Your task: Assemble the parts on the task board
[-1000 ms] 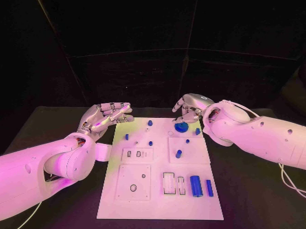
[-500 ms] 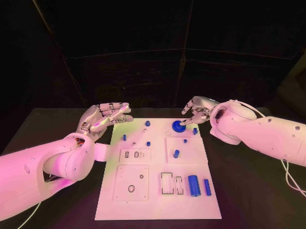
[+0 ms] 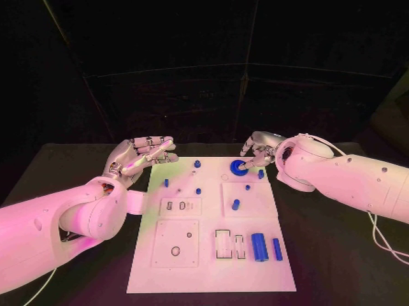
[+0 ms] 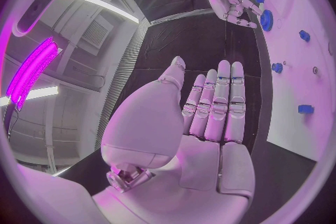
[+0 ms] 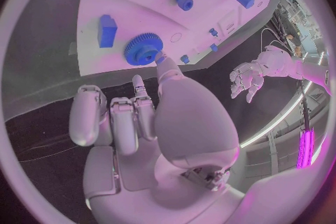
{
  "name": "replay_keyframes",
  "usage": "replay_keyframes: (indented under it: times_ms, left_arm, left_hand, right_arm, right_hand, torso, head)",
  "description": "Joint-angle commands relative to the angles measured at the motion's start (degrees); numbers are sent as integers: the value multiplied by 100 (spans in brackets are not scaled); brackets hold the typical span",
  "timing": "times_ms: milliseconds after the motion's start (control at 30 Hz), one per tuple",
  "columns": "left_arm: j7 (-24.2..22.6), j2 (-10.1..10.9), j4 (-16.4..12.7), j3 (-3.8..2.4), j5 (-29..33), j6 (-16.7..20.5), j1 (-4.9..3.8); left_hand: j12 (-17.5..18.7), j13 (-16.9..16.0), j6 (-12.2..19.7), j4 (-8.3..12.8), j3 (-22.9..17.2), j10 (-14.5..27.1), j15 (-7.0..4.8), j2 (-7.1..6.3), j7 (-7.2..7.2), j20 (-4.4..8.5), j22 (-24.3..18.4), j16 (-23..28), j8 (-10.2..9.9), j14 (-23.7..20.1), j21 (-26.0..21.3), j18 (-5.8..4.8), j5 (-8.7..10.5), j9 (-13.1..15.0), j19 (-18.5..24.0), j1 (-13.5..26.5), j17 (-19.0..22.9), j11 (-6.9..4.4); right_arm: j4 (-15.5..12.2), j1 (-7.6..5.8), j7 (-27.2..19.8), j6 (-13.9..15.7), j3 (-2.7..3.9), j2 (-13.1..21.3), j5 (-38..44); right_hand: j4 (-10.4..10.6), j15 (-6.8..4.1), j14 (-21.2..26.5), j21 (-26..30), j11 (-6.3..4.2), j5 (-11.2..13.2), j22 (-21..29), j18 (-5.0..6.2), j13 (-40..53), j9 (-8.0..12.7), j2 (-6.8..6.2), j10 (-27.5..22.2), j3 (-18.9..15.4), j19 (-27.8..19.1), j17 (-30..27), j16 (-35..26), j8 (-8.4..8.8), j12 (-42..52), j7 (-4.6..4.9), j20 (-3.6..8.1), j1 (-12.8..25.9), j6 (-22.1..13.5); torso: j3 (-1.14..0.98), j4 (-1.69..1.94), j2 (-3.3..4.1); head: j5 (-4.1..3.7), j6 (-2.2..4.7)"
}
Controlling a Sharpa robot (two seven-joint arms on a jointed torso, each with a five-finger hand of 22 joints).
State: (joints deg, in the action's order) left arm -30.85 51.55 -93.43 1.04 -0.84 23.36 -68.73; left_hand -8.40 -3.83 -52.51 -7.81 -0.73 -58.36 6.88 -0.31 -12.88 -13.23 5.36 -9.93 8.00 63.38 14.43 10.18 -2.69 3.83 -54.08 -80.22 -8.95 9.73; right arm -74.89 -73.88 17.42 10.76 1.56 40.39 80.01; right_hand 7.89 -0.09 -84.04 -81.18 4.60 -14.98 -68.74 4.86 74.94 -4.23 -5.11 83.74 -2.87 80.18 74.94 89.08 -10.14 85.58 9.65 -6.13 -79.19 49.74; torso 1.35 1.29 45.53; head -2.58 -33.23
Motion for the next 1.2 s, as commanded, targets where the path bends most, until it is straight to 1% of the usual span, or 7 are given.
replay_keyframes:
  times_ms: [33,333,433,533,867,1067,1200]
  left_arm:
    - [-18,-9,-1,-5,-31,-81,-8]
    - [-8,-12,5,-5,-31,-88,-8]
    - [-7,-13,7,-5,-31,-87,-8]
    - [-7,-13,8,-5,-31,-87,-8]
    - [-3,-12,16,-5,-31,-87,-8]
    - [0,-14,21,-5,-31,-89,-8]
    - [1,-12,23,-5,-31,-89,-8]
  left_hand:
    - [35,5,-37,40,2,-52,17,30,16,-19,-8,21,-37,-18,-34,36,-26,-5,-22,-15,-7,-4]
    - [38,5,-39,45,1,-54,16,33,16,-19,-10,24,-38,-17,-35,36,-26,-5,-22,-19,-8,-5]
    - [38,5,-39,45,1,-54,16,33,16,-19,-10,24,-38,-17,-35,36,-26,-5,-22,-19,-8,-5]
    - [38,5,-39,45,1,-54,16,33,16,-19,-10,24,-38,-17,-35,36,-26,-5,-22,-19,-8,-5]
    - [44,5,-42,57,-4,-58,15,41,16,-19,-14,30,-43,-15,-39,37,-26,-5,-24,-31,-11,-6]
    - [44,5,-42,57,-4,-58,15,41,16,-19,-14,30,-43,-15,-39,37,-26,-5,-24,-31,-11,-6]
    - [44,5,-42,57,-4,-58,15,41,16,-19,-14,30,-43,-15,-39,37,-26,-5,-24,-31,-11,-6]
  right_arm:
    - [17,-4,-5,-198,2,-23,126]
    - [64,34,-37,-262,-1,-88,141]
    - [82,41,-45,-289,-4,-111,157]
    - [100,48,-44,-317,-6,-130,191]
    - [162,66,-28,-375,-12,-179,272]
    - [160,75,12,-290,-13,-196,437]
    - [141,79,27,-187,-13,-196,542]
  right_hand:
    - [-28,31,-552,-30,-4,-19,-15,-67,981,2,22,238,37,49,1292,23,-21,27,-19,-7,-63,-2]
    - [-85,23,-553,-44,-10,25,-36,-70,1000,3,75,245,68,51,1298,25,-51,41,-28,-2,-144,17]
    - [-140,11,-554,-58,-19,226,-59,-74,1018,3,144,255,127,54,1306,28,-82,54,-38,9,-217,53]
    - [-175,6,-556,-67,-22,326,-73,-76,1027,6,181,260,176,56,1316,31,-98,60,-41,13,-251,71]
    - [-255,-1,-559,-83,-27,295,-100,-81,1046,5,256,274,272,62,1328,35,-131,72,-43,19,-326,140]
    - [-470,-27,-558,-99,-55,409,-126,-83,1053,-3,470,276,604,67,1324,33,-214,70,-68,39,-592,397]
    - [-578,-42,-560,-113,-74,416,-158,-90,1060,10,531,280,803,77,1334,36,-216,72,-87,54,-678,501]
  torso:
    - [4,3,-1]
    - [6,7,-1]
    - [7,9,1]
    - [5,10,0]
    - [4,9,0]
    - [4,9,3]
    - [6,12,2]
  head:
    - [-24,-20]
    - [-5,-30]
    - [-7,-36]
    - [-5,-37]
    - [-9,-50]
    - [-4,-50]
    - [-7,-54]
